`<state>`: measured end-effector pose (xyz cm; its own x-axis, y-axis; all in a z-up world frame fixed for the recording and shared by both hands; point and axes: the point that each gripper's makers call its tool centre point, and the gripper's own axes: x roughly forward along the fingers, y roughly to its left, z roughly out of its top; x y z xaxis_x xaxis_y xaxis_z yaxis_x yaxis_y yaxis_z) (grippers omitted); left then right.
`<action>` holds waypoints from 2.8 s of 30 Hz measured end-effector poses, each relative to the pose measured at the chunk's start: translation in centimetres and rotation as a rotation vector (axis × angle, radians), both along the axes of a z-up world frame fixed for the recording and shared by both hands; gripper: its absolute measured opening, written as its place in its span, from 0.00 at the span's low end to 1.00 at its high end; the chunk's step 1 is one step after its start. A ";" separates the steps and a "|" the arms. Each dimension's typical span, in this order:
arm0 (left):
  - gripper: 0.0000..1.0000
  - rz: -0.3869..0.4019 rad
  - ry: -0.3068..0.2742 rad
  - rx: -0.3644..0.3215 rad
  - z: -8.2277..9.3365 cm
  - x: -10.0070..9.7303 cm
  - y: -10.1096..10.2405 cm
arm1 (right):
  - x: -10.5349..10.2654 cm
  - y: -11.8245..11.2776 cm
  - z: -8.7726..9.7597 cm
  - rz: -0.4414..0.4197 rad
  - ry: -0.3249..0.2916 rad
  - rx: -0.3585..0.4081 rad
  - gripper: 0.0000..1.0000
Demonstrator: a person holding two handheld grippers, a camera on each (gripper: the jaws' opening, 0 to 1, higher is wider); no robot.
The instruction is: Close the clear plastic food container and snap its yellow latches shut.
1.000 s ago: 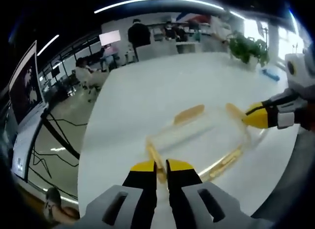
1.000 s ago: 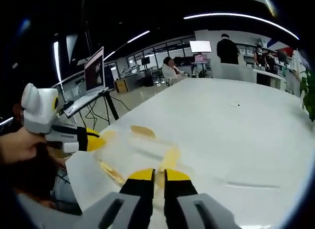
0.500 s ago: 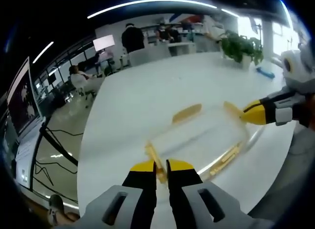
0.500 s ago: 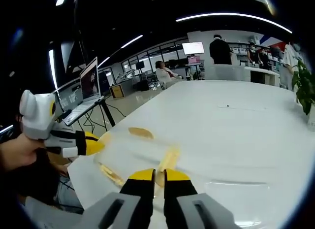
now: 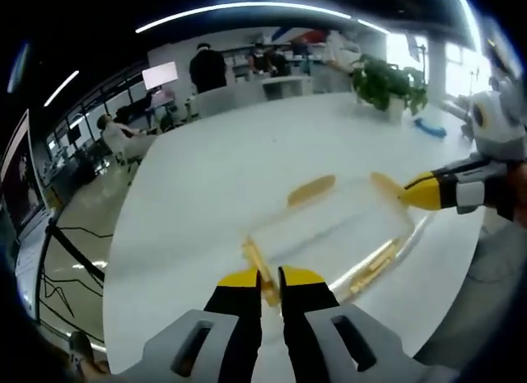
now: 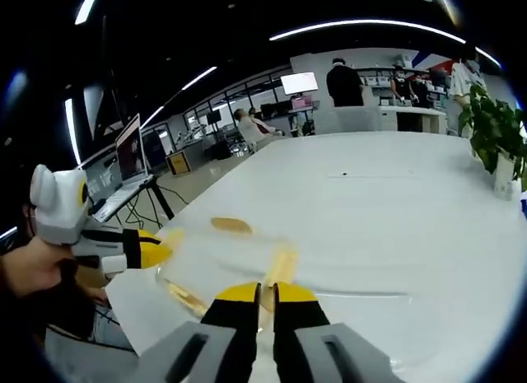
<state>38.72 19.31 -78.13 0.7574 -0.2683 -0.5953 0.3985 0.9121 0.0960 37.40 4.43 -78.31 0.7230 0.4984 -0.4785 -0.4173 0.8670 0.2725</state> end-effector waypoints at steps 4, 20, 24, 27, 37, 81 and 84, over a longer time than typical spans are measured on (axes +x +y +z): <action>0.04 -0.013 -0.004 -0.012 0.2 0.2 -1.3 | 0.0 -1.3 0.0 -0.022 0.004 0.000 0.01; 0.05 -0.058 0.024 -0.064 -0.4 -0.3 -7.1 | -0.4 -7.2 -0.3 -0.110 0.024 -0.029 0.00; 0.05 -0.080 0.021 -0.085 -0.1 -0.5 -8.4 | -0.6 -8.5 -0.2 -0.129 0.024 -0.032 0.00; 0.05 -0.095 0.021 -0.089 0.0 -0.6 -9.2 | -0.6 -9.5 -0.1 -0.141 0.022 -0.033 0.00; 0.06 -0.146 0.031 -0.108 0.1 -1.5 -12.3 | -1.2 -12.3 -0.3 -0.168 0.043 -0.051 0.00; 0.07 -0.159 0.097 -0.185 -1.9 -1.6 -14.1 | -0.7 -14.4 -1.9 -0.214 0.102 -0.092 0.00; 0.06 -0.161 0.096 -0.189 -1.9 -1.5 -14.1 | -0.7 -14.4 -1.8 -0.216 0.099 -0.085 0.00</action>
<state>37.20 5.20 -80.01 0.6384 -0.4941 -0.5901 0.5393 0.8342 -0.1150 36.67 -9.95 -80.16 0.7556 0.2925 -0.5861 -0.1950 0.9546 0.2250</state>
